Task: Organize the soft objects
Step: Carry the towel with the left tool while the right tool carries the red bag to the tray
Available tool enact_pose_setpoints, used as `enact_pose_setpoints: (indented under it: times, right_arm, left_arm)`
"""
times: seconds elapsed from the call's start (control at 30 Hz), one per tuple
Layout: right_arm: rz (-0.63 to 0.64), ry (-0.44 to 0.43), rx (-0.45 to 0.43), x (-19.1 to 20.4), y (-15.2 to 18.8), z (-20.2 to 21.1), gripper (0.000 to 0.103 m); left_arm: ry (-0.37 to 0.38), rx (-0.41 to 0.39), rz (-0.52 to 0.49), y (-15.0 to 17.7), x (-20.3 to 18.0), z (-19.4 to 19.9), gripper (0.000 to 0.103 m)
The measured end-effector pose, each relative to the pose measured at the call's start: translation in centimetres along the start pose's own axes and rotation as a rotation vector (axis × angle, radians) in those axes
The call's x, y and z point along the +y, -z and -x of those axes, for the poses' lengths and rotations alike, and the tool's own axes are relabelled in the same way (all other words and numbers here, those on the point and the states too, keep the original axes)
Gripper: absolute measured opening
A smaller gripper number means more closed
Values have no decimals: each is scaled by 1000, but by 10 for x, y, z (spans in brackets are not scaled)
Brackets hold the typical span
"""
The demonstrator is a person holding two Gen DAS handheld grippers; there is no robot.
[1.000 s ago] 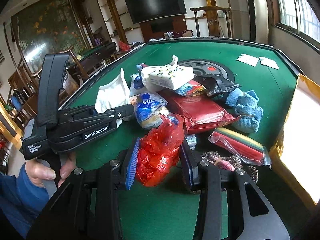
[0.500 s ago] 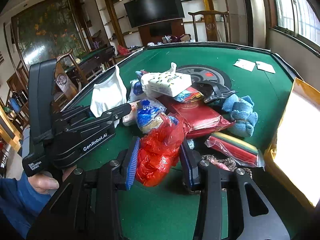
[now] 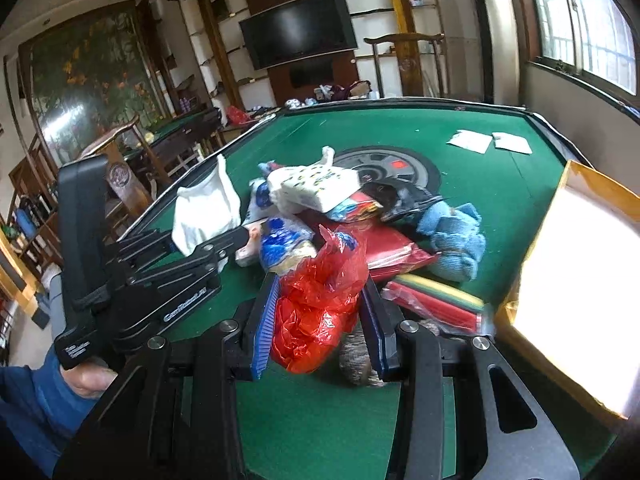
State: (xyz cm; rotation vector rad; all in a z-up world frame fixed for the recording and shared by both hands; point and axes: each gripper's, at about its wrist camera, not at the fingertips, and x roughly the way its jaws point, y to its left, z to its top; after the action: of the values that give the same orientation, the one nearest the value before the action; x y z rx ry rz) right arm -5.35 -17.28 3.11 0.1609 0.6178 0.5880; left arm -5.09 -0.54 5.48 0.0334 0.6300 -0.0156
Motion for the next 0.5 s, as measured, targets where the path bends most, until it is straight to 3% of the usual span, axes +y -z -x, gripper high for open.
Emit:
enact_pose_setpoints:
  times: [0.27,0.5]
  right_arm:
    - [-81,31,-47,-36,4,24,38]
    - [-217,121,-76,-102,-3,67,38]
  left_arm:
    - [117,41,-35,-17,-33,7,27]
    - [271,119,-102,-45,-93,-2,27]
